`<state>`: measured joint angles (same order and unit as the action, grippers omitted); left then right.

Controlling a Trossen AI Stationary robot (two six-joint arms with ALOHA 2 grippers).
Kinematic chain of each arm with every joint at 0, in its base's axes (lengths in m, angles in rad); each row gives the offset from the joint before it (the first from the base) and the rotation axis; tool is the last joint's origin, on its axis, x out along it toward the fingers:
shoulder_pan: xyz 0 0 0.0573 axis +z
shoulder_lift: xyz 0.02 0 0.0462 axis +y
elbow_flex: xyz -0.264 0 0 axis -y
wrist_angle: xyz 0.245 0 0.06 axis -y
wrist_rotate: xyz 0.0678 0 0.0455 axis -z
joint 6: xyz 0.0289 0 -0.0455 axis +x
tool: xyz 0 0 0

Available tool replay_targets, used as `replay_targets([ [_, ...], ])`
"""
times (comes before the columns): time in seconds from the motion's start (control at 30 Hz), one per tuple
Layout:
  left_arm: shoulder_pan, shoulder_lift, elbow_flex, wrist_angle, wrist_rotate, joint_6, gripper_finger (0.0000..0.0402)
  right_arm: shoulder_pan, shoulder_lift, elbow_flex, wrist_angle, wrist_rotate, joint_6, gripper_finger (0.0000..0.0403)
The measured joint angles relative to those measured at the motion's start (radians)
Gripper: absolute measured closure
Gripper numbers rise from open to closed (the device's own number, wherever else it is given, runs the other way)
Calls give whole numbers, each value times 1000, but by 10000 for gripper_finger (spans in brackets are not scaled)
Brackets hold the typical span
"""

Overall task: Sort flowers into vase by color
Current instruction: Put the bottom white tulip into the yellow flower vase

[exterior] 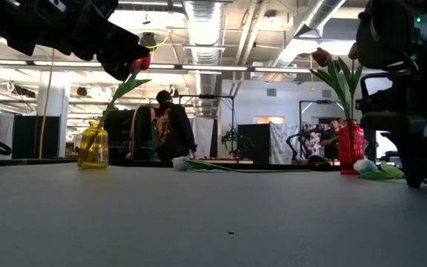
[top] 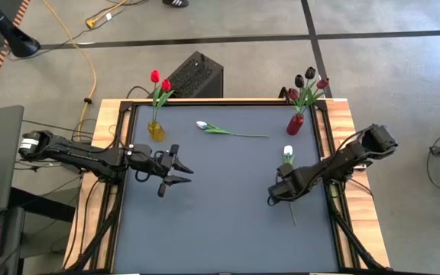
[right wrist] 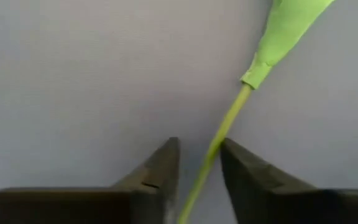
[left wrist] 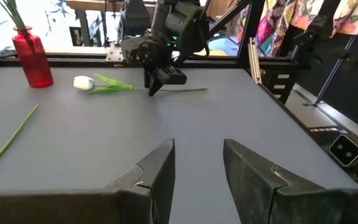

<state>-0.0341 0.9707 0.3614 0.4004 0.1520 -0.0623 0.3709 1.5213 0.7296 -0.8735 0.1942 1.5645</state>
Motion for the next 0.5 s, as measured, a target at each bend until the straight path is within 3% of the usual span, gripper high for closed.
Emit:
replay_targets([
  [0.23,0,0,0,-2,0,-10,278,0,-56,-5,28,-13,5,385],
  [0.5,0,0,0,-1,0,-10,278,0,-200,-5,322,80,-102,371],
])
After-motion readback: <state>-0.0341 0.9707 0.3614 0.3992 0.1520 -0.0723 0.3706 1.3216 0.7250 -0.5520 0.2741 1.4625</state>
